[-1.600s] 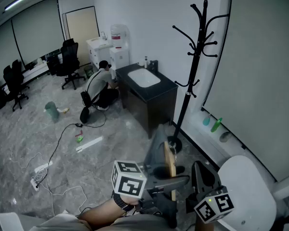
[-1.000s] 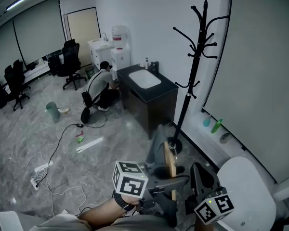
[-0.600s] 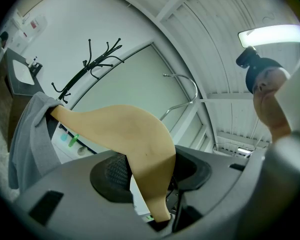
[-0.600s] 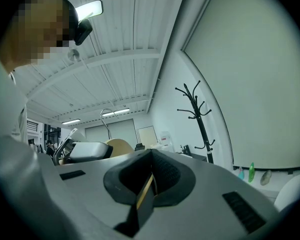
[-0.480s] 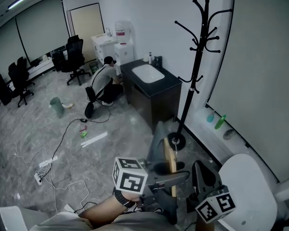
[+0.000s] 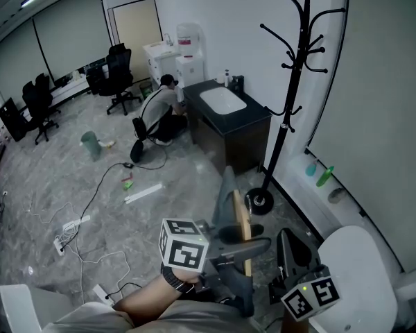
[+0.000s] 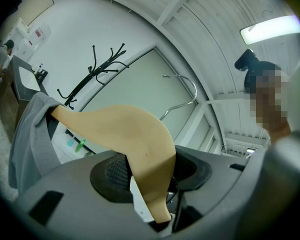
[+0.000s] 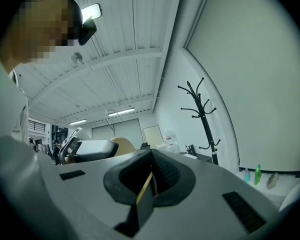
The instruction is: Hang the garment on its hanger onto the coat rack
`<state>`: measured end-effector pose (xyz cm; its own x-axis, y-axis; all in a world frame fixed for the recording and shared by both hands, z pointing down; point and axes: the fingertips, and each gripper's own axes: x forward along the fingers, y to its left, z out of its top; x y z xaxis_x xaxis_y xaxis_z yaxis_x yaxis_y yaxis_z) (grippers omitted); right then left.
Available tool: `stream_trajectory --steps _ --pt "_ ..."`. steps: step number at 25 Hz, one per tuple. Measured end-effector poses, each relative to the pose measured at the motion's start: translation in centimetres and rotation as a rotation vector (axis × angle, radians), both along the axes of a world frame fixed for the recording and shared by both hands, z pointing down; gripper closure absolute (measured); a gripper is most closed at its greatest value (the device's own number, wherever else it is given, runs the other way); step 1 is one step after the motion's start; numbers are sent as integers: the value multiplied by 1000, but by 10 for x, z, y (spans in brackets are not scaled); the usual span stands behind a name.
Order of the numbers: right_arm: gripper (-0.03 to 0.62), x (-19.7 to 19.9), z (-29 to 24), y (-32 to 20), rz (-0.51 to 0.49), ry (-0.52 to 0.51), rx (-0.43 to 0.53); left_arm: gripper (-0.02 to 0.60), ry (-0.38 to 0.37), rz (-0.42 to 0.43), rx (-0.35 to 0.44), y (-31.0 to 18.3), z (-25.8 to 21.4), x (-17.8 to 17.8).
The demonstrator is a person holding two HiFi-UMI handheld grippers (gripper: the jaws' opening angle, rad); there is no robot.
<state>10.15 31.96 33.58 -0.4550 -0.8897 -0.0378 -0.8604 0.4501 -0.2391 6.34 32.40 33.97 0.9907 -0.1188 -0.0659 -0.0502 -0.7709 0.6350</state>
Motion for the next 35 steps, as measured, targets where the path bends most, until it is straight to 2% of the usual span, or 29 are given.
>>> stream_trajectory --steps 9,16,24,35 --pt "579 -1 10 -55 10 3 -14 379 16 29 -2 -57 6 -2" --pt "579 -17 6 -146 52 19 -11 379 29 99 7 -143 1 -11" --pt "579 -32 3 -249 131 21 -8 379 2 205 30 -242 8 -17" --pt "579 -31 7 -334 184 19 -17 379 -17 296 83 -335 8 -14"
